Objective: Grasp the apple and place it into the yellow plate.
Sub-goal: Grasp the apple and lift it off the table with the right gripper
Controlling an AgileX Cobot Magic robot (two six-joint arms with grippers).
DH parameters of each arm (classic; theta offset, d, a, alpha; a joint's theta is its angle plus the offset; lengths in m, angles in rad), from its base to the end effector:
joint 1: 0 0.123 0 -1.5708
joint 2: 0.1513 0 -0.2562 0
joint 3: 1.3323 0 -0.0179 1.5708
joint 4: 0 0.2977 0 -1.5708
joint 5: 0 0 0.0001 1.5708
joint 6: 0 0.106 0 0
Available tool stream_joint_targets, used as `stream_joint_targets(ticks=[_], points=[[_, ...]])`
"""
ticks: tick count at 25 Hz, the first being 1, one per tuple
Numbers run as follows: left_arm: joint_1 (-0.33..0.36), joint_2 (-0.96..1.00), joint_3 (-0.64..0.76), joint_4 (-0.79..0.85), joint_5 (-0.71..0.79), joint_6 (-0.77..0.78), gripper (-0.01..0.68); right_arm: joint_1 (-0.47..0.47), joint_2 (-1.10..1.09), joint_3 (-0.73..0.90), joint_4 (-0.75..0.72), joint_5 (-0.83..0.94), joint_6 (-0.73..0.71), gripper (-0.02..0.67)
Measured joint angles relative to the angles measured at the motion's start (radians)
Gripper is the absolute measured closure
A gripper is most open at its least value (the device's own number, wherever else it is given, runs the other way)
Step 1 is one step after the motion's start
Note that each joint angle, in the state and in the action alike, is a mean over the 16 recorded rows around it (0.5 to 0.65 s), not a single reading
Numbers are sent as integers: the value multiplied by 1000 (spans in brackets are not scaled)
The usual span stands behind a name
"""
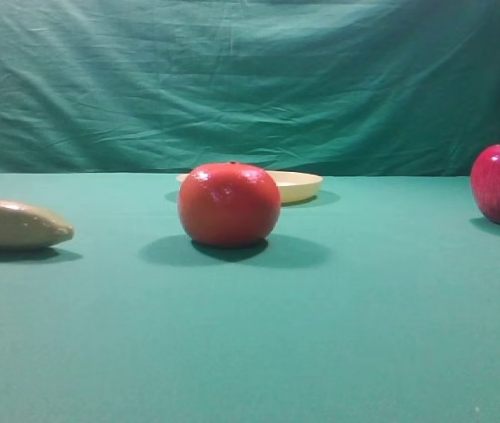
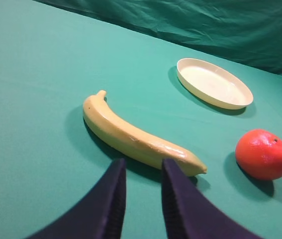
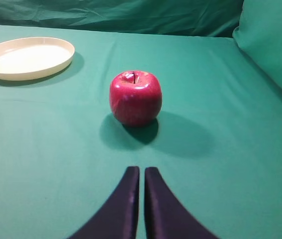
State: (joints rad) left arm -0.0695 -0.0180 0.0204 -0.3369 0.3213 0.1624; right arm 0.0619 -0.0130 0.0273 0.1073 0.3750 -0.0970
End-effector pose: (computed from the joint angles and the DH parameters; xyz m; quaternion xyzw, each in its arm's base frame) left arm 0.1429 -0.0211 0.1770 -0.0020 0.7799 -0.1115 0.6158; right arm 0.1425 0.0130 0.1664 -0.0354 0.8040 0.0350 0.5925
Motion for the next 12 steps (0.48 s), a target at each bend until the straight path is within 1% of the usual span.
stream_joint_targets(ticks=[6,12], points=[[0,0,0,0,0,0,516,0,0,0,11,-5,-3,649],[0,0,0,0,0,0,516,0,0,0,113,-39,4,649]])
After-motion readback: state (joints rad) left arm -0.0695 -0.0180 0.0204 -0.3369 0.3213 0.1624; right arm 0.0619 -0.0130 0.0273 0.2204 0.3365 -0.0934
